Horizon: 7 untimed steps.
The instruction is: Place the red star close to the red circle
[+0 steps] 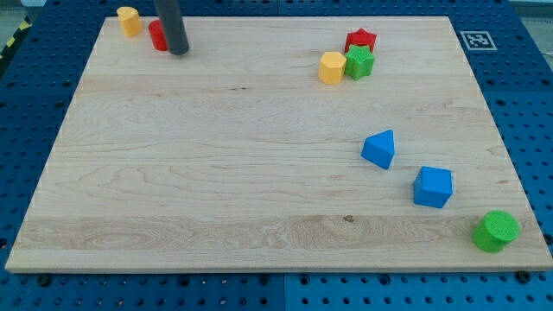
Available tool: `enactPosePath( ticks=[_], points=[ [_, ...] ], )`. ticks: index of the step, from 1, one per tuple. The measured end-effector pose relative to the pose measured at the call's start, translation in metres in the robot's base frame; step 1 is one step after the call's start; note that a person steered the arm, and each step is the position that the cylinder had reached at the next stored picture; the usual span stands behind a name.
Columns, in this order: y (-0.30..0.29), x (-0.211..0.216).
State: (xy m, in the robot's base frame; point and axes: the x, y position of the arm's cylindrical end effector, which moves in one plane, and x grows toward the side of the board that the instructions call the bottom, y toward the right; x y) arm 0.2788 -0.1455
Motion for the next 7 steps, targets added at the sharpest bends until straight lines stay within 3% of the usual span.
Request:
enactPosePath(
  ticks=[1,3,4,5,7],
  points=[
    [0.058,0.0],
    [0.164,-0.063],
    [0.245,-0.067],
    [0.32,-0.038],
    [0.293,-0.009]
  ],
)
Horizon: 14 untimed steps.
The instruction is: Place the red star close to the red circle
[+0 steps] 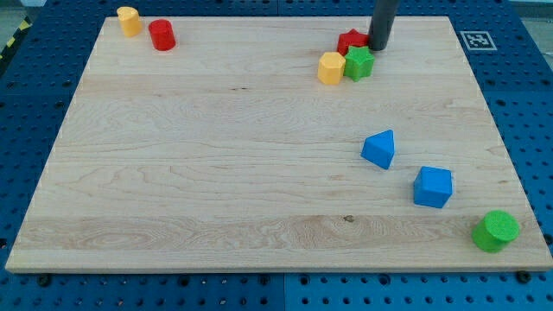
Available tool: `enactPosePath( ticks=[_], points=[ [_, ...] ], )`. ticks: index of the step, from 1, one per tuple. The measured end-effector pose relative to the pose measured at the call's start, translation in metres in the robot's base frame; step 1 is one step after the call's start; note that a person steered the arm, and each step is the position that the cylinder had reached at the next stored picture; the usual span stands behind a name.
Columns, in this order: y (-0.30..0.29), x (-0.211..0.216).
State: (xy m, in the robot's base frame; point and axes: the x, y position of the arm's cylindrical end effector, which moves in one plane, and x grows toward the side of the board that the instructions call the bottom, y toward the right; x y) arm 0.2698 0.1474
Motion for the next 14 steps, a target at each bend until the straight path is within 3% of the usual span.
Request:
enactPosePath(
  ticks=[4,6,9,14],
  points=[
    [-0.1,0.014],
    [-0.1,-0.019],
    [-0.115,0.003],
    [-0.229,0.003]
  ],
)
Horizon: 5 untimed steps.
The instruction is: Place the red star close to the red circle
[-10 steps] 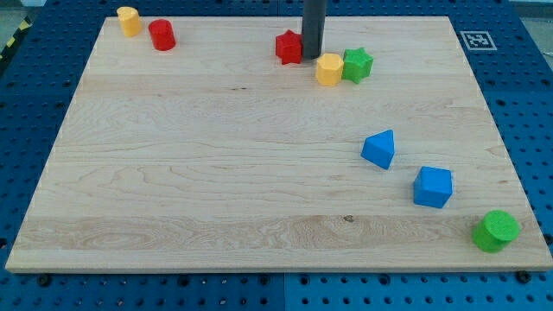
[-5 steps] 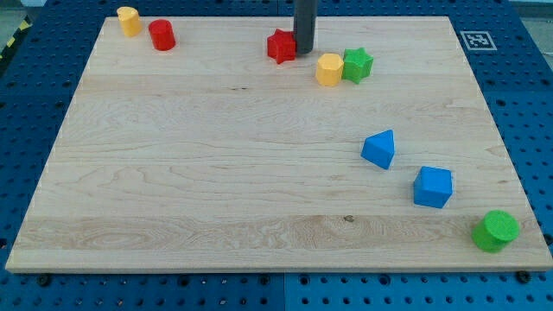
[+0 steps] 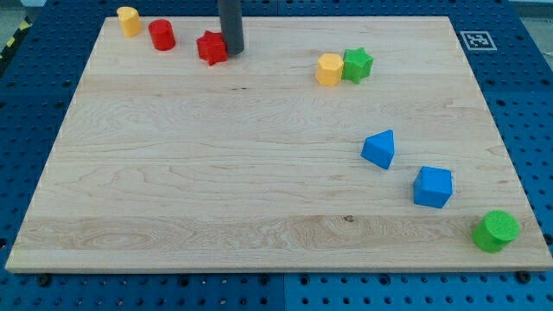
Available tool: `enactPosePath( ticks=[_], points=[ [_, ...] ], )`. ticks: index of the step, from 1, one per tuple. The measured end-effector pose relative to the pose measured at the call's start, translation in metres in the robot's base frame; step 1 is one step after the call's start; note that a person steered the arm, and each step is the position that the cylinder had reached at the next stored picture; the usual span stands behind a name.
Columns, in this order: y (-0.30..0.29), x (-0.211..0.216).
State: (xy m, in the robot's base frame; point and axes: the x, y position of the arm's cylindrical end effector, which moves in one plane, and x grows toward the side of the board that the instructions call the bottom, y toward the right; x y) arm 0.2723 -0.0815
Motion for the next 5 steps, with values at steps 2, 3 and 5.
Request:
enactPosePath(
  ticks=[2,3,5],
  points=[
    [0.007,-0.005],
    [0.081,-0.017],
    [0.205,0.001]
  ],
)
